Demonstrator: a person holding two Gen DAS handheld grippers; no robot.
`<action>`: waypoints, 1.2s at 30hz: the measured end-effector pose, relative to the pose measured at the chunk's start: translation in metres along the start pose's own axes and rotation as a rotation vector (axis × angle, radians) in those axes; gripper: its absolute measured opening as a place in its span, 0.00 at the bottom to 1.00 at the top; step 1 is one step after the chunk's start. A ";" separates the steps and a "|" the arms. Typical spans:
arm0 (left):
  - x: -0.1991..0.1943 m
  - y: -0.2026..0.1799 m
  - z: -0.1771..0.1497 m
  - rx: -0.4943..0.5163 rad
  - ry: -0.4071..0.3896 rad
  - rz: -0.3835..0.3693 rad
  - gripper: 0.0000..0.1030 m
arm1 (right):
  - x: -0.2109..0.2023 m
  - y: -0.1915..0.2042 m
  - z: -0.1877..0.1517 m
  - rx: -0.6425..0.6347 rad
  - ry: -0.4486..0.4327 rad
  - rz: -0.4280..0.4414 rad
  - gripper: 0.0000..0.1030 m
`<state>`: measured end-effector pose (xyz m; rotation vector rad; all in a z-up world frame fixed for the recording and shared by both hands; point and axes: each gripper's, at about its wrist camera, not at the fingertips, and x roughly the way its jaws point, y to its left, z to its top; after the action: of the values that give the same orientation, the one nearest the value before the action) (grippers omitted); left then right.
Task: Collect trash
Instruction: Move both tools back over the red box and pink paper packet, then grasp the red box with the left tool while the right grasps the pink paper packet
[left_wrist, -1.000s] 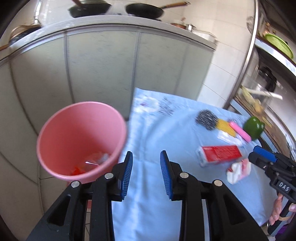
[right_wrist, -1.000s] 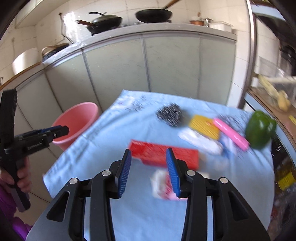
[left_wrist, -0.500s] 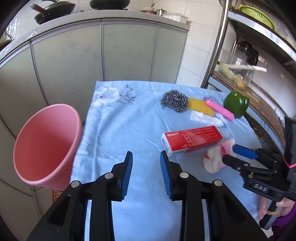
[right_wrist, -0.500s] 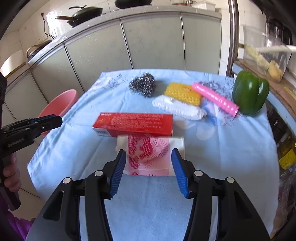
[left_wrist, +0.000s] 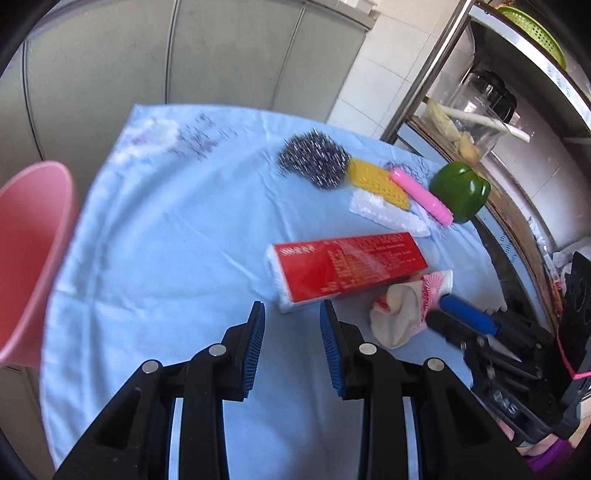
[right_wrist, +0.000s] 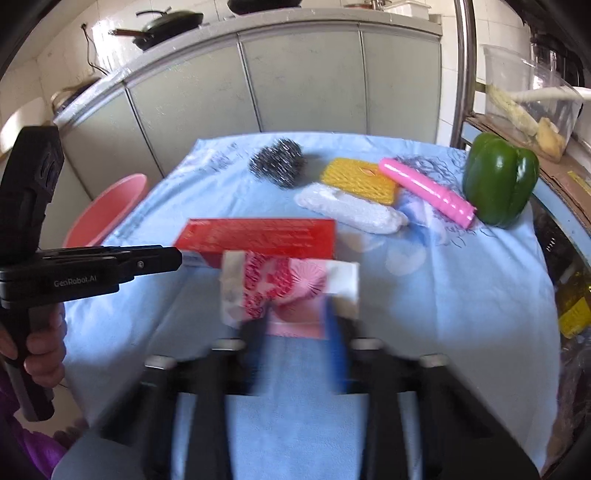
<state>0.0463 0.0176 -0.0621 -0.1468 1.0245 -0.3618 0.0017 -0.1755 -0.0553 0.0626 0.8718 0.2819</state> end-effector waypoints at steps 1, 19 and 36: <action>0.003 -0.003 -0.001 0.000 0.006 -0.013 0.29 | 0.000 -0.003 0.000 0.012 0.001 0.001 0.01; -0.011 -0.060 0.014 0.466 0.022 -0.017 0.51 | -0.009 -0.075 -0.011 0.245 -0.007 -0.007 0.00; 0.050 -0.057 0.041 0.629 0.165 -0.076 0.46 | 0.001 -0.080 -0.010 0.281 0.037 0.047 0.00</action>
<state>0.0914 -0.0561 -0.0653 0.4173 1.0240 -0.7573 0.0124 -0.2526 -0.0763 0.3403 0.9428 0.2027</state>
